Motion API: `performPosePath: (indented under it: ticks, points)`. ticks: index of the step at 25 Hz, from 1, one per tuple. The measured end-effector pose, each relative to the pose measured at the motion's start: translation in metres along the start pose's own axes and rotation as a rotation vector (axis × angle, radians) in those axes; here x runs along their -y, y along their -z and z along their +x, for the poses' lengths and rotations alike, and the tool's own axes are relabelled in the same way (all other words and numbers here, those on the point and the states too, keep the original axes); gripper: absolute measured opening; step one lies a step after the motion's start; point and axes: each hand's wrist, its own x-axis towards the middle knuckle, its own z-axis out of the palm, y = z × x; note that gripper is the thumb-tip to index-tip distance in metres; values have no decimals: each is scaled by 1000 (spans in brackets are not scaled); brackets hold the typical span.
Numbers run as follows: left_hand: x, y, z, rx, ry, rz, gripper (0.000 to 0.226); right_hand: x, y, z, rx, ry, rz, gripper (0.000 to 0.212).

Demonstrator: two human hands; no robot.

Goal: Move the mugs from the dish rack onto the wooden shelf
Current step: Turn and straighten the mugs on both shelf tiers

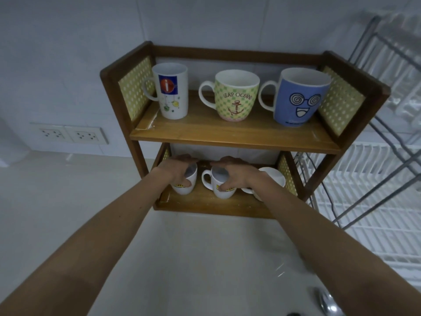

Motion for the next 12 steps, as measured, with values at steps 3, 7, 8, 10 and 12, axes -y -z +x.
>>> performPosePath:
  ticks: [3, 7, 8, 10, 12]
  points:
    - [-1, -3, 0, 30, 26, 16, 89, 1, -1, -2, 51, -16, -9, 89]
    - [-19, -22, -18, -142, 70, 61, 85, 7, -20, -29, -64, -72, -146, 88]
    - [-28, -33, -27, -205, 67, 47, 83, 10, -31, -43, -156, -79, -114, 85]
    - [-51, -58, -51, -288, 52, -78, 80, 15, -60, -80, -322, -72, 18, 80]
    - [-81, -85, -82, -376, 21, -217, 74, 17, -91, -126, -431, -55, 146, 74]
